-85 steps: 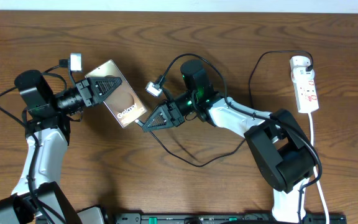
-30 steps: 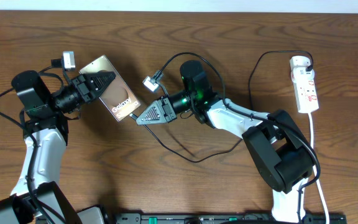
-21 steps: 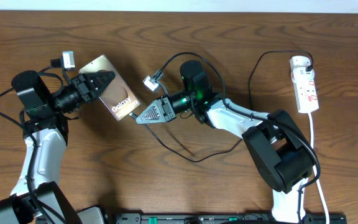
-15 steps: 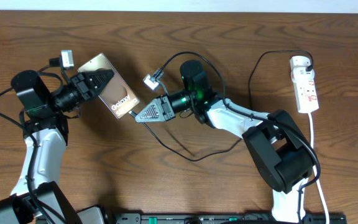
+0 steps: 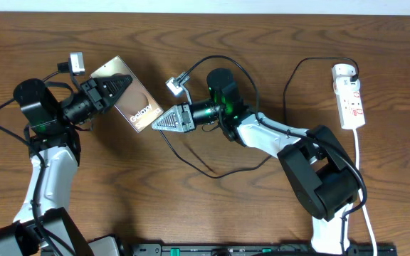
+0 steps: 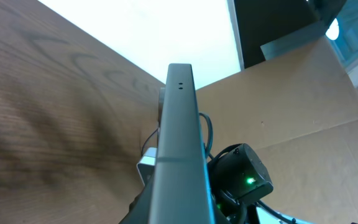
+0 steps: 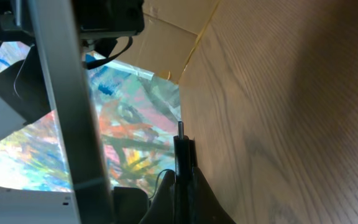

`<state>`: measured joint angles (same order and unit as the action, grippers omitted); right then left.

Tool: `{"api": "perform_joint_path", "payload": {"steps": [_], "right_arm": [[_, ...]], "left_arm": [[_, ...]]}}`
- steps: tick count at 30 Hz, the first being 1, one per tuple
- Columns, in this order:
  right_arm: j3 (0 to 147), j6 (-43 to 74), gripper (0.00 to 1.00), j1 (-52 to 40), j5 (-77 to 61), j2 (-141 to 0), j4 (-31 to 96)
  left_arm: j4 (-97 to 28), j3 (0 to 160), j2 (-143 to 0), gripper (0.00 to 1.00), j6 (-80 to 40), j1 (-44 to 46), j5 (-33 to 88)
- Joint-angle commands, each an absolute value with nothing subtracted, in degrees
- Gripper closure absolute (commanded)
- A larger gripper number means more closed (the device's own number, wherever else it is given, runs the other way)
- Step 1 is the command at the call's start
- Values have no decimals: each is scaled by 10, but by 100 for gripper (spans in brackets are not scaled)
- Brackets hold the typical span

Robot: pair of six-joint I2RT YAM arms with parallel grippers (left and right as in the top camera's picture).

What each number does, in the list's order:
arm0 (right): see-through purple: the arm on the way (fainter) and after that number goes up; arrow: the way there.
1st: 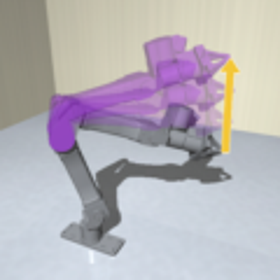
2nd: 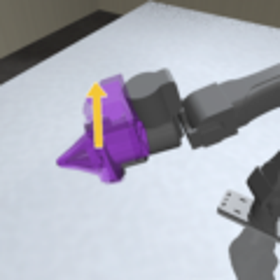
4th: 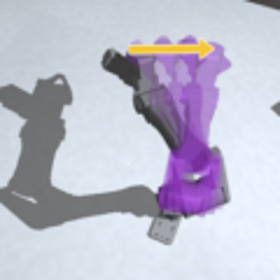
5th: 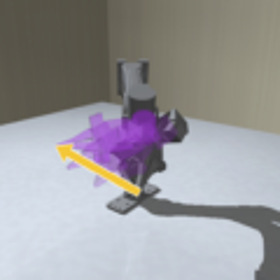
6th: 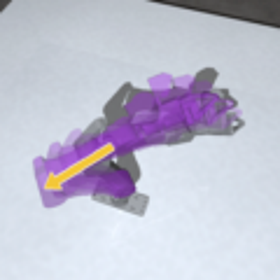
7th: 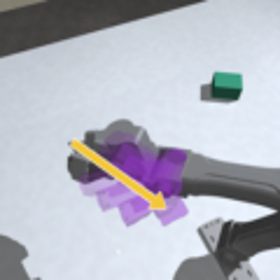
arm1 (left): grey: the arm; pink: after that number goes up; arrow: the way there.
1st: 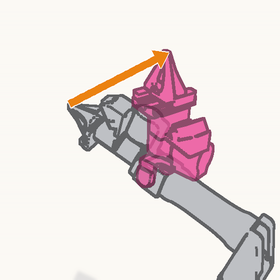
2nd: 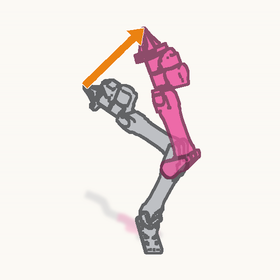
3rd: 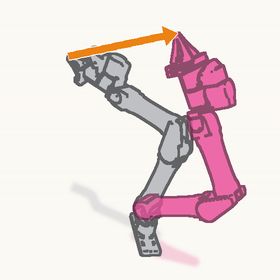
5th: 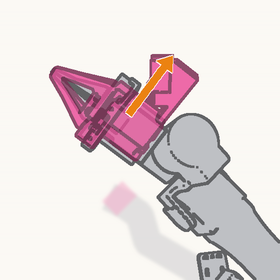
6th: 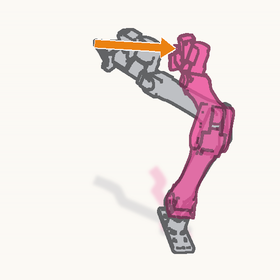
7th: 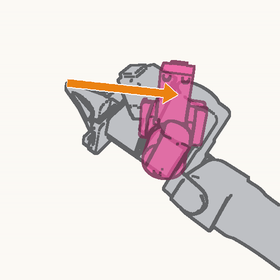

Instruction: Plug charger to phone and switch on socket

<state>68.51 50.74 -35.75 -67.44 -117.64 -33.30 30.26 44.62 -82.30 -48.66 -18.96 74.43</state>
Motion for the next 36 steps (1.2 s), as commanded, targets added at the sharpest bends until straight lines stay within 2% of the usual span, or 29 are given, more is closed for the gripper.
{"api": "perform_joint_path", "payload": {"steps": [1,16,20,24,36], "right_arm": [[694,531,99,-344,-677,-1175,-334],[694,552,99,-315,-696,-1175,-330],[694,528,99,-305,-679,-1175,-242],[694,420,99,-286,-601,-1175,-45],[705,271,99,-226,-566,-1175,107]], "left_arm": [[319,451,-820,93,-505,-199,753],[342,451,-820,93,-533,-255,769],[342,451,-820,93,-533,-261,783],[342,451,-820,93,-533,-261,799],[342,451,-820,93,-532,-261,806]]}}
